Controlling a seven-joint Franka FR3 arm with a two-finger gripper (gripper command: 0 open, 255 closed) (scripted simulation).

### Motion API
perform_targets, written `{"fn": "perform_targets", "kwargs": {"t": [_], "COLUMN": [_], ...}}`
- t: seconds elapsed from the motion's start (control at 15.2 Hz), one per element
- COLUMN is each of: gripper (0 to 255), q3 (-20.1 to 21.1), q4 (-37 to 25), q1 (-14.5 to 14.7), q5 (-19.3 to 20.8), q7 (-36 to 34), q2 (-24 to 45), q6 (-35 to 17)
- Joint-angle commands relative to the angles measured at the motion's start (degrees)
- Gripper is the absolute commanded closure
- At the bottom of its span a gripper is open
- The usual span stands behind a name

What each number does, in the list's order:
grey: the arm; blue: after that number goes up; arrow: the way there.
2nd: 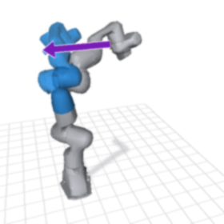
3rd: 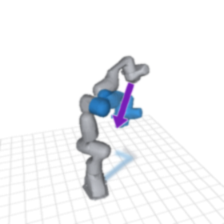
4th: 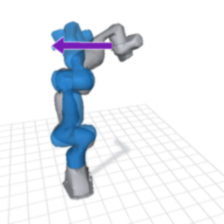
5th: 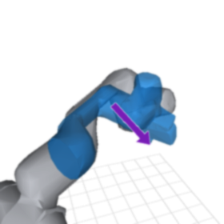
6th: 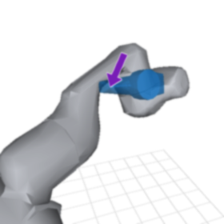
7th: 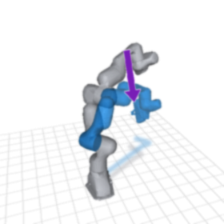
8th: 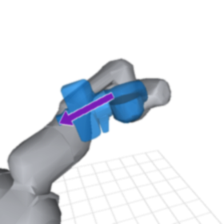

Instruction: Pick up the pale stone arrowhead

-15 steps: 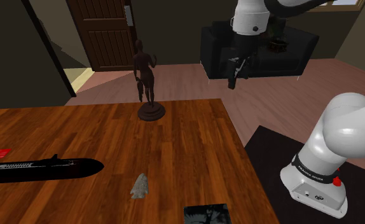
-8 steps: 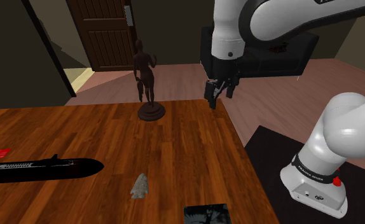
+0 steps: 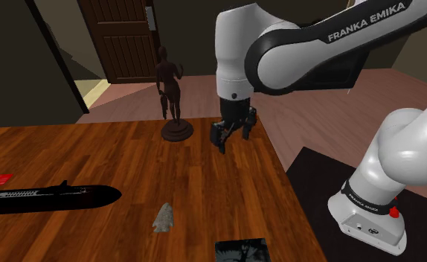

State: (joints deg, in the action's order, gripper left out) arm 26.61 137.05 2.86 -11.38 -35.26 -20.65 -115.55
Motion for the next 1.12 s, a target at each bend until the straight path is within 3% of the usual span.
{"fn": "perform_targets", "kwargs": {"t": [0.0,0.26,0.53,1.06], "gripper": [0,0,0,0], "q3": [2.29,6.31,8.82,6.79], "q4": [-1.07,-5.07,-10.30,-24.81], "q1": [0.02,-0.32,0.37,7.79], "q5": [0.28,3.29,8.83,20.82], "q7": [-3.65,-11.34,-20.00,-35.46], "q2": [3.66,12.72,22.79,42.99], "q6": [-2.63,-7.21,-10.78,-13.43]}}
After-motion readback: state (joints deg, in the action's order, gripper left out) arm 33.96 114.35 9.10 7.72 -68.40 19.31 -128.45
